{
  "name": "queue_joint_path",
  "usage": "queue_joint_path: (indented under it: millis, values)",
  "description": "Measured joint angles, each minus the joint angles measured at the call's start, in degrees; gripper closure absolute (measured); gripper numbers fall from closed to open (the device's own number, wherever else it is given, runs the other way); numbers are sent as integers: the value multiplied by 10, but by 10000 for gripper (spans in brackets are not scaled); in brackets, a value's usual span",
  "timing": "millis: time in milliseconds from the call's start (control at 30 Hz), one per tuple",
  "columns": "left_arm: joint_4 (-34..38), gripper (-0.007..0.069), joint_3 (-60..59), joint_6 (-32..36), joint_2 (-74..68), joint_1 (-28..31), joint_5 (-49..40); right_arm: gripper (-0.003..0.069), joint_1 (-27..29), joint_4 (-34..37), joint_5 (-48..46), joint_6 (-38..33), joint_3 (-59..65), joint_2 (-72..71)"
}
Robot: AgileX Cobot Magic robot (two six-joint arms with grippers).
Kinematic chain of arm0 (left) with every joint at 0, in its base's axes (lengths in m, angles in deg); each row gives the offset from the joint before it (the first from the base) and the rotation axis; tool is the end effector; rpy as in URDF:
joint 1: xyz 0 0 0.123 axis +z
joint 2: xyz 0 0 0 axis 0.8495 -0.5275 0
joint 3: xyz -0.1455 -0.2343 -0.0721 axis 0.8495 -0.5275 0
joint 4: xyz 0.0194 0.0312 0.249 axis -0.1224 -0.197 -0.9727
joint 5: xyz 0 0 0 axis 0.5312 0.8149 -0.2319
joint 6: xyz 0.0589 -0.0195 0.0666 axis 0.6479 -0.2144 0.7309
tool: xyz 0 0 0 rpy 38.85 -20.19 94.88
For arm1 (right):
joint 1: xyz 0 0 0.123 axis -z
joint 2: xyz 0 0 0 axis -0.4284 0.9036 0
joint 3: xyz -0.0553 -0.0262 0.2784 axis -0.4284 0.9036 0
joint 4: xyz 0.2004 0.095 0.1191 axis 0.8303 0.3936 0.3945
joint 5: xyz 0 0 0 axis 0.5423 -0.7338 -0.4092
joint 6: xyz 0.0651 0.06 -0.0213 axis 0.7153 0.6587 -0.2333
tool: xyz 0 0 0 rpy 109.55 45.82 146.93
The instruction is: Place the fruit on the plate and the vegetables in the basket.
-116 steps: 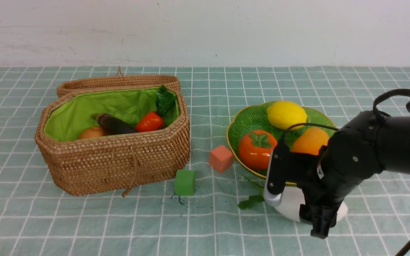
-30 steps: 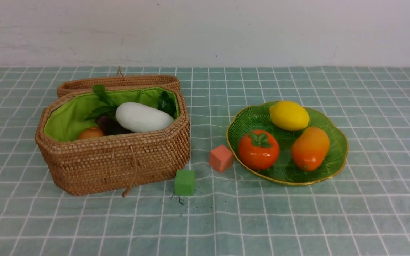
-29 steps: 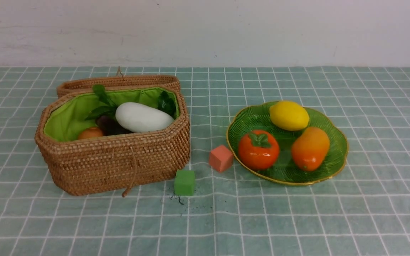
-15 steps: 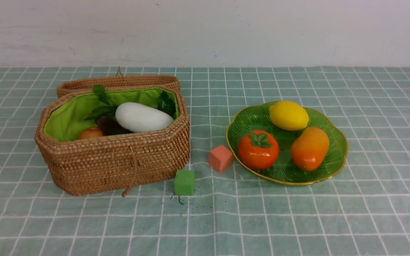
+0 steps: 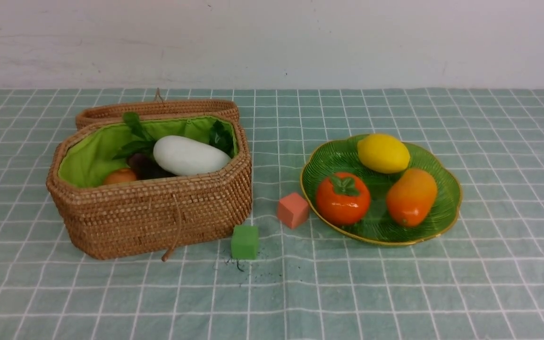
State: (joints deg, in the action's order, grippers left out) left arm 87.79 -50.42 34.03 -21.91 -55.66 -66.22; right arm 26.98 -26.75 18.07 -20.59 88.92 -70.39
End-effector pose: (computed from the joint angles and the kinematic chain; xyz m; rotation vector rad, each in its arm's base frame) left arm 0.0508 0.0029 0.1678 -0.1281 1.9222 -0.0204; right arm 0.0521 -0.0016 0.1736 -0.0259 1.8792 -0.0605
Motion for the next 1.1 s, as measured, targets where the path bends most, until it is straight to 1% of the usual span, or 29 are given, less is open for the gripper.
queue_joint_path:
  millis: [533,767,1100]
  values:
    - [0,407,0,0,0,0,0,620,0,0,0,0,0,0]
    - [-2,399,0,0,0,-35,0,617,0,0,0,0,0,-1]
    - [-2,396,0,0,0,-38,0,617,0,0,1,0,0,-1]
